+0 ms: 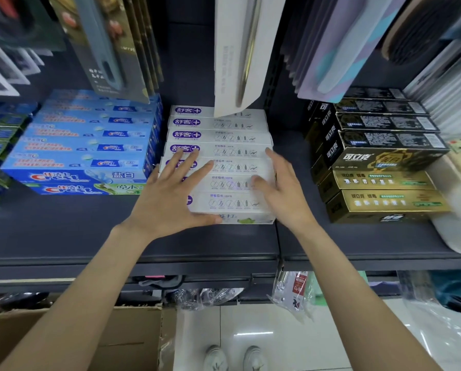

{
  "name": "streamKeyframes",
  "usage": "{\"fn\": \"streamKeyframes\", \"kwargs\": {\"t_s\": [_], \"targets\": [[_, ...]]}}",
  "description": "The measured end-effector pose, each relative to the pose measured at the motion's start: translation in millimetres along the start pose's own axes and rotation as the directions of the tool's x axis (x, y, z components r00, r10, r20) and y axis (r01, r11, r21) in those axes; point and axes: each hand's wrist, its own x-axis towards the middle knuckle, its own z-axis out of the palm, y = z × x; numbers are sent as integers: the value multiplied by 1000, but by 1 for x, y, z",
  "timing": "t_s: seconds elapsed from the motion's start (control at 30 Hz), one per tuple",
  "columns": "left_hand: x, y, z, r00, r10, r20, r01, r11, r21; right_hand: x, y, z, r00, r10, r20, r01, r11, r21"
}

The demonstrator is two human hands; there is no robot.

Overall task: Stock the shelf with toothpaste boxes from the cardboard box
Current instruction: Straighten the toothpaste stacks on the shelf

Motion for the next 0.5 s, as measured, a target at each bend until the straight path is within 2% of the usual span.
{"fn": "streamKeyframes", "kwargs": {"t_s": [0.07, 0.17, 0.5], "targets": [[0, 0, -1, 1000, -6, 15, 6, 1000, -7, 18, -4, -1, 999, 26, -21, -25, 999, 35], [0, 0, -1, 1000, -4, 16, 5, 1000, -10, 37, -1, 8, 999, 22, 24, -24, 998, 57], [0, -3, 4, 999, 7, -33, -7, 1000, -1, 39, 1, 14, 999, -36, 15, 36, 999, 4]]}}
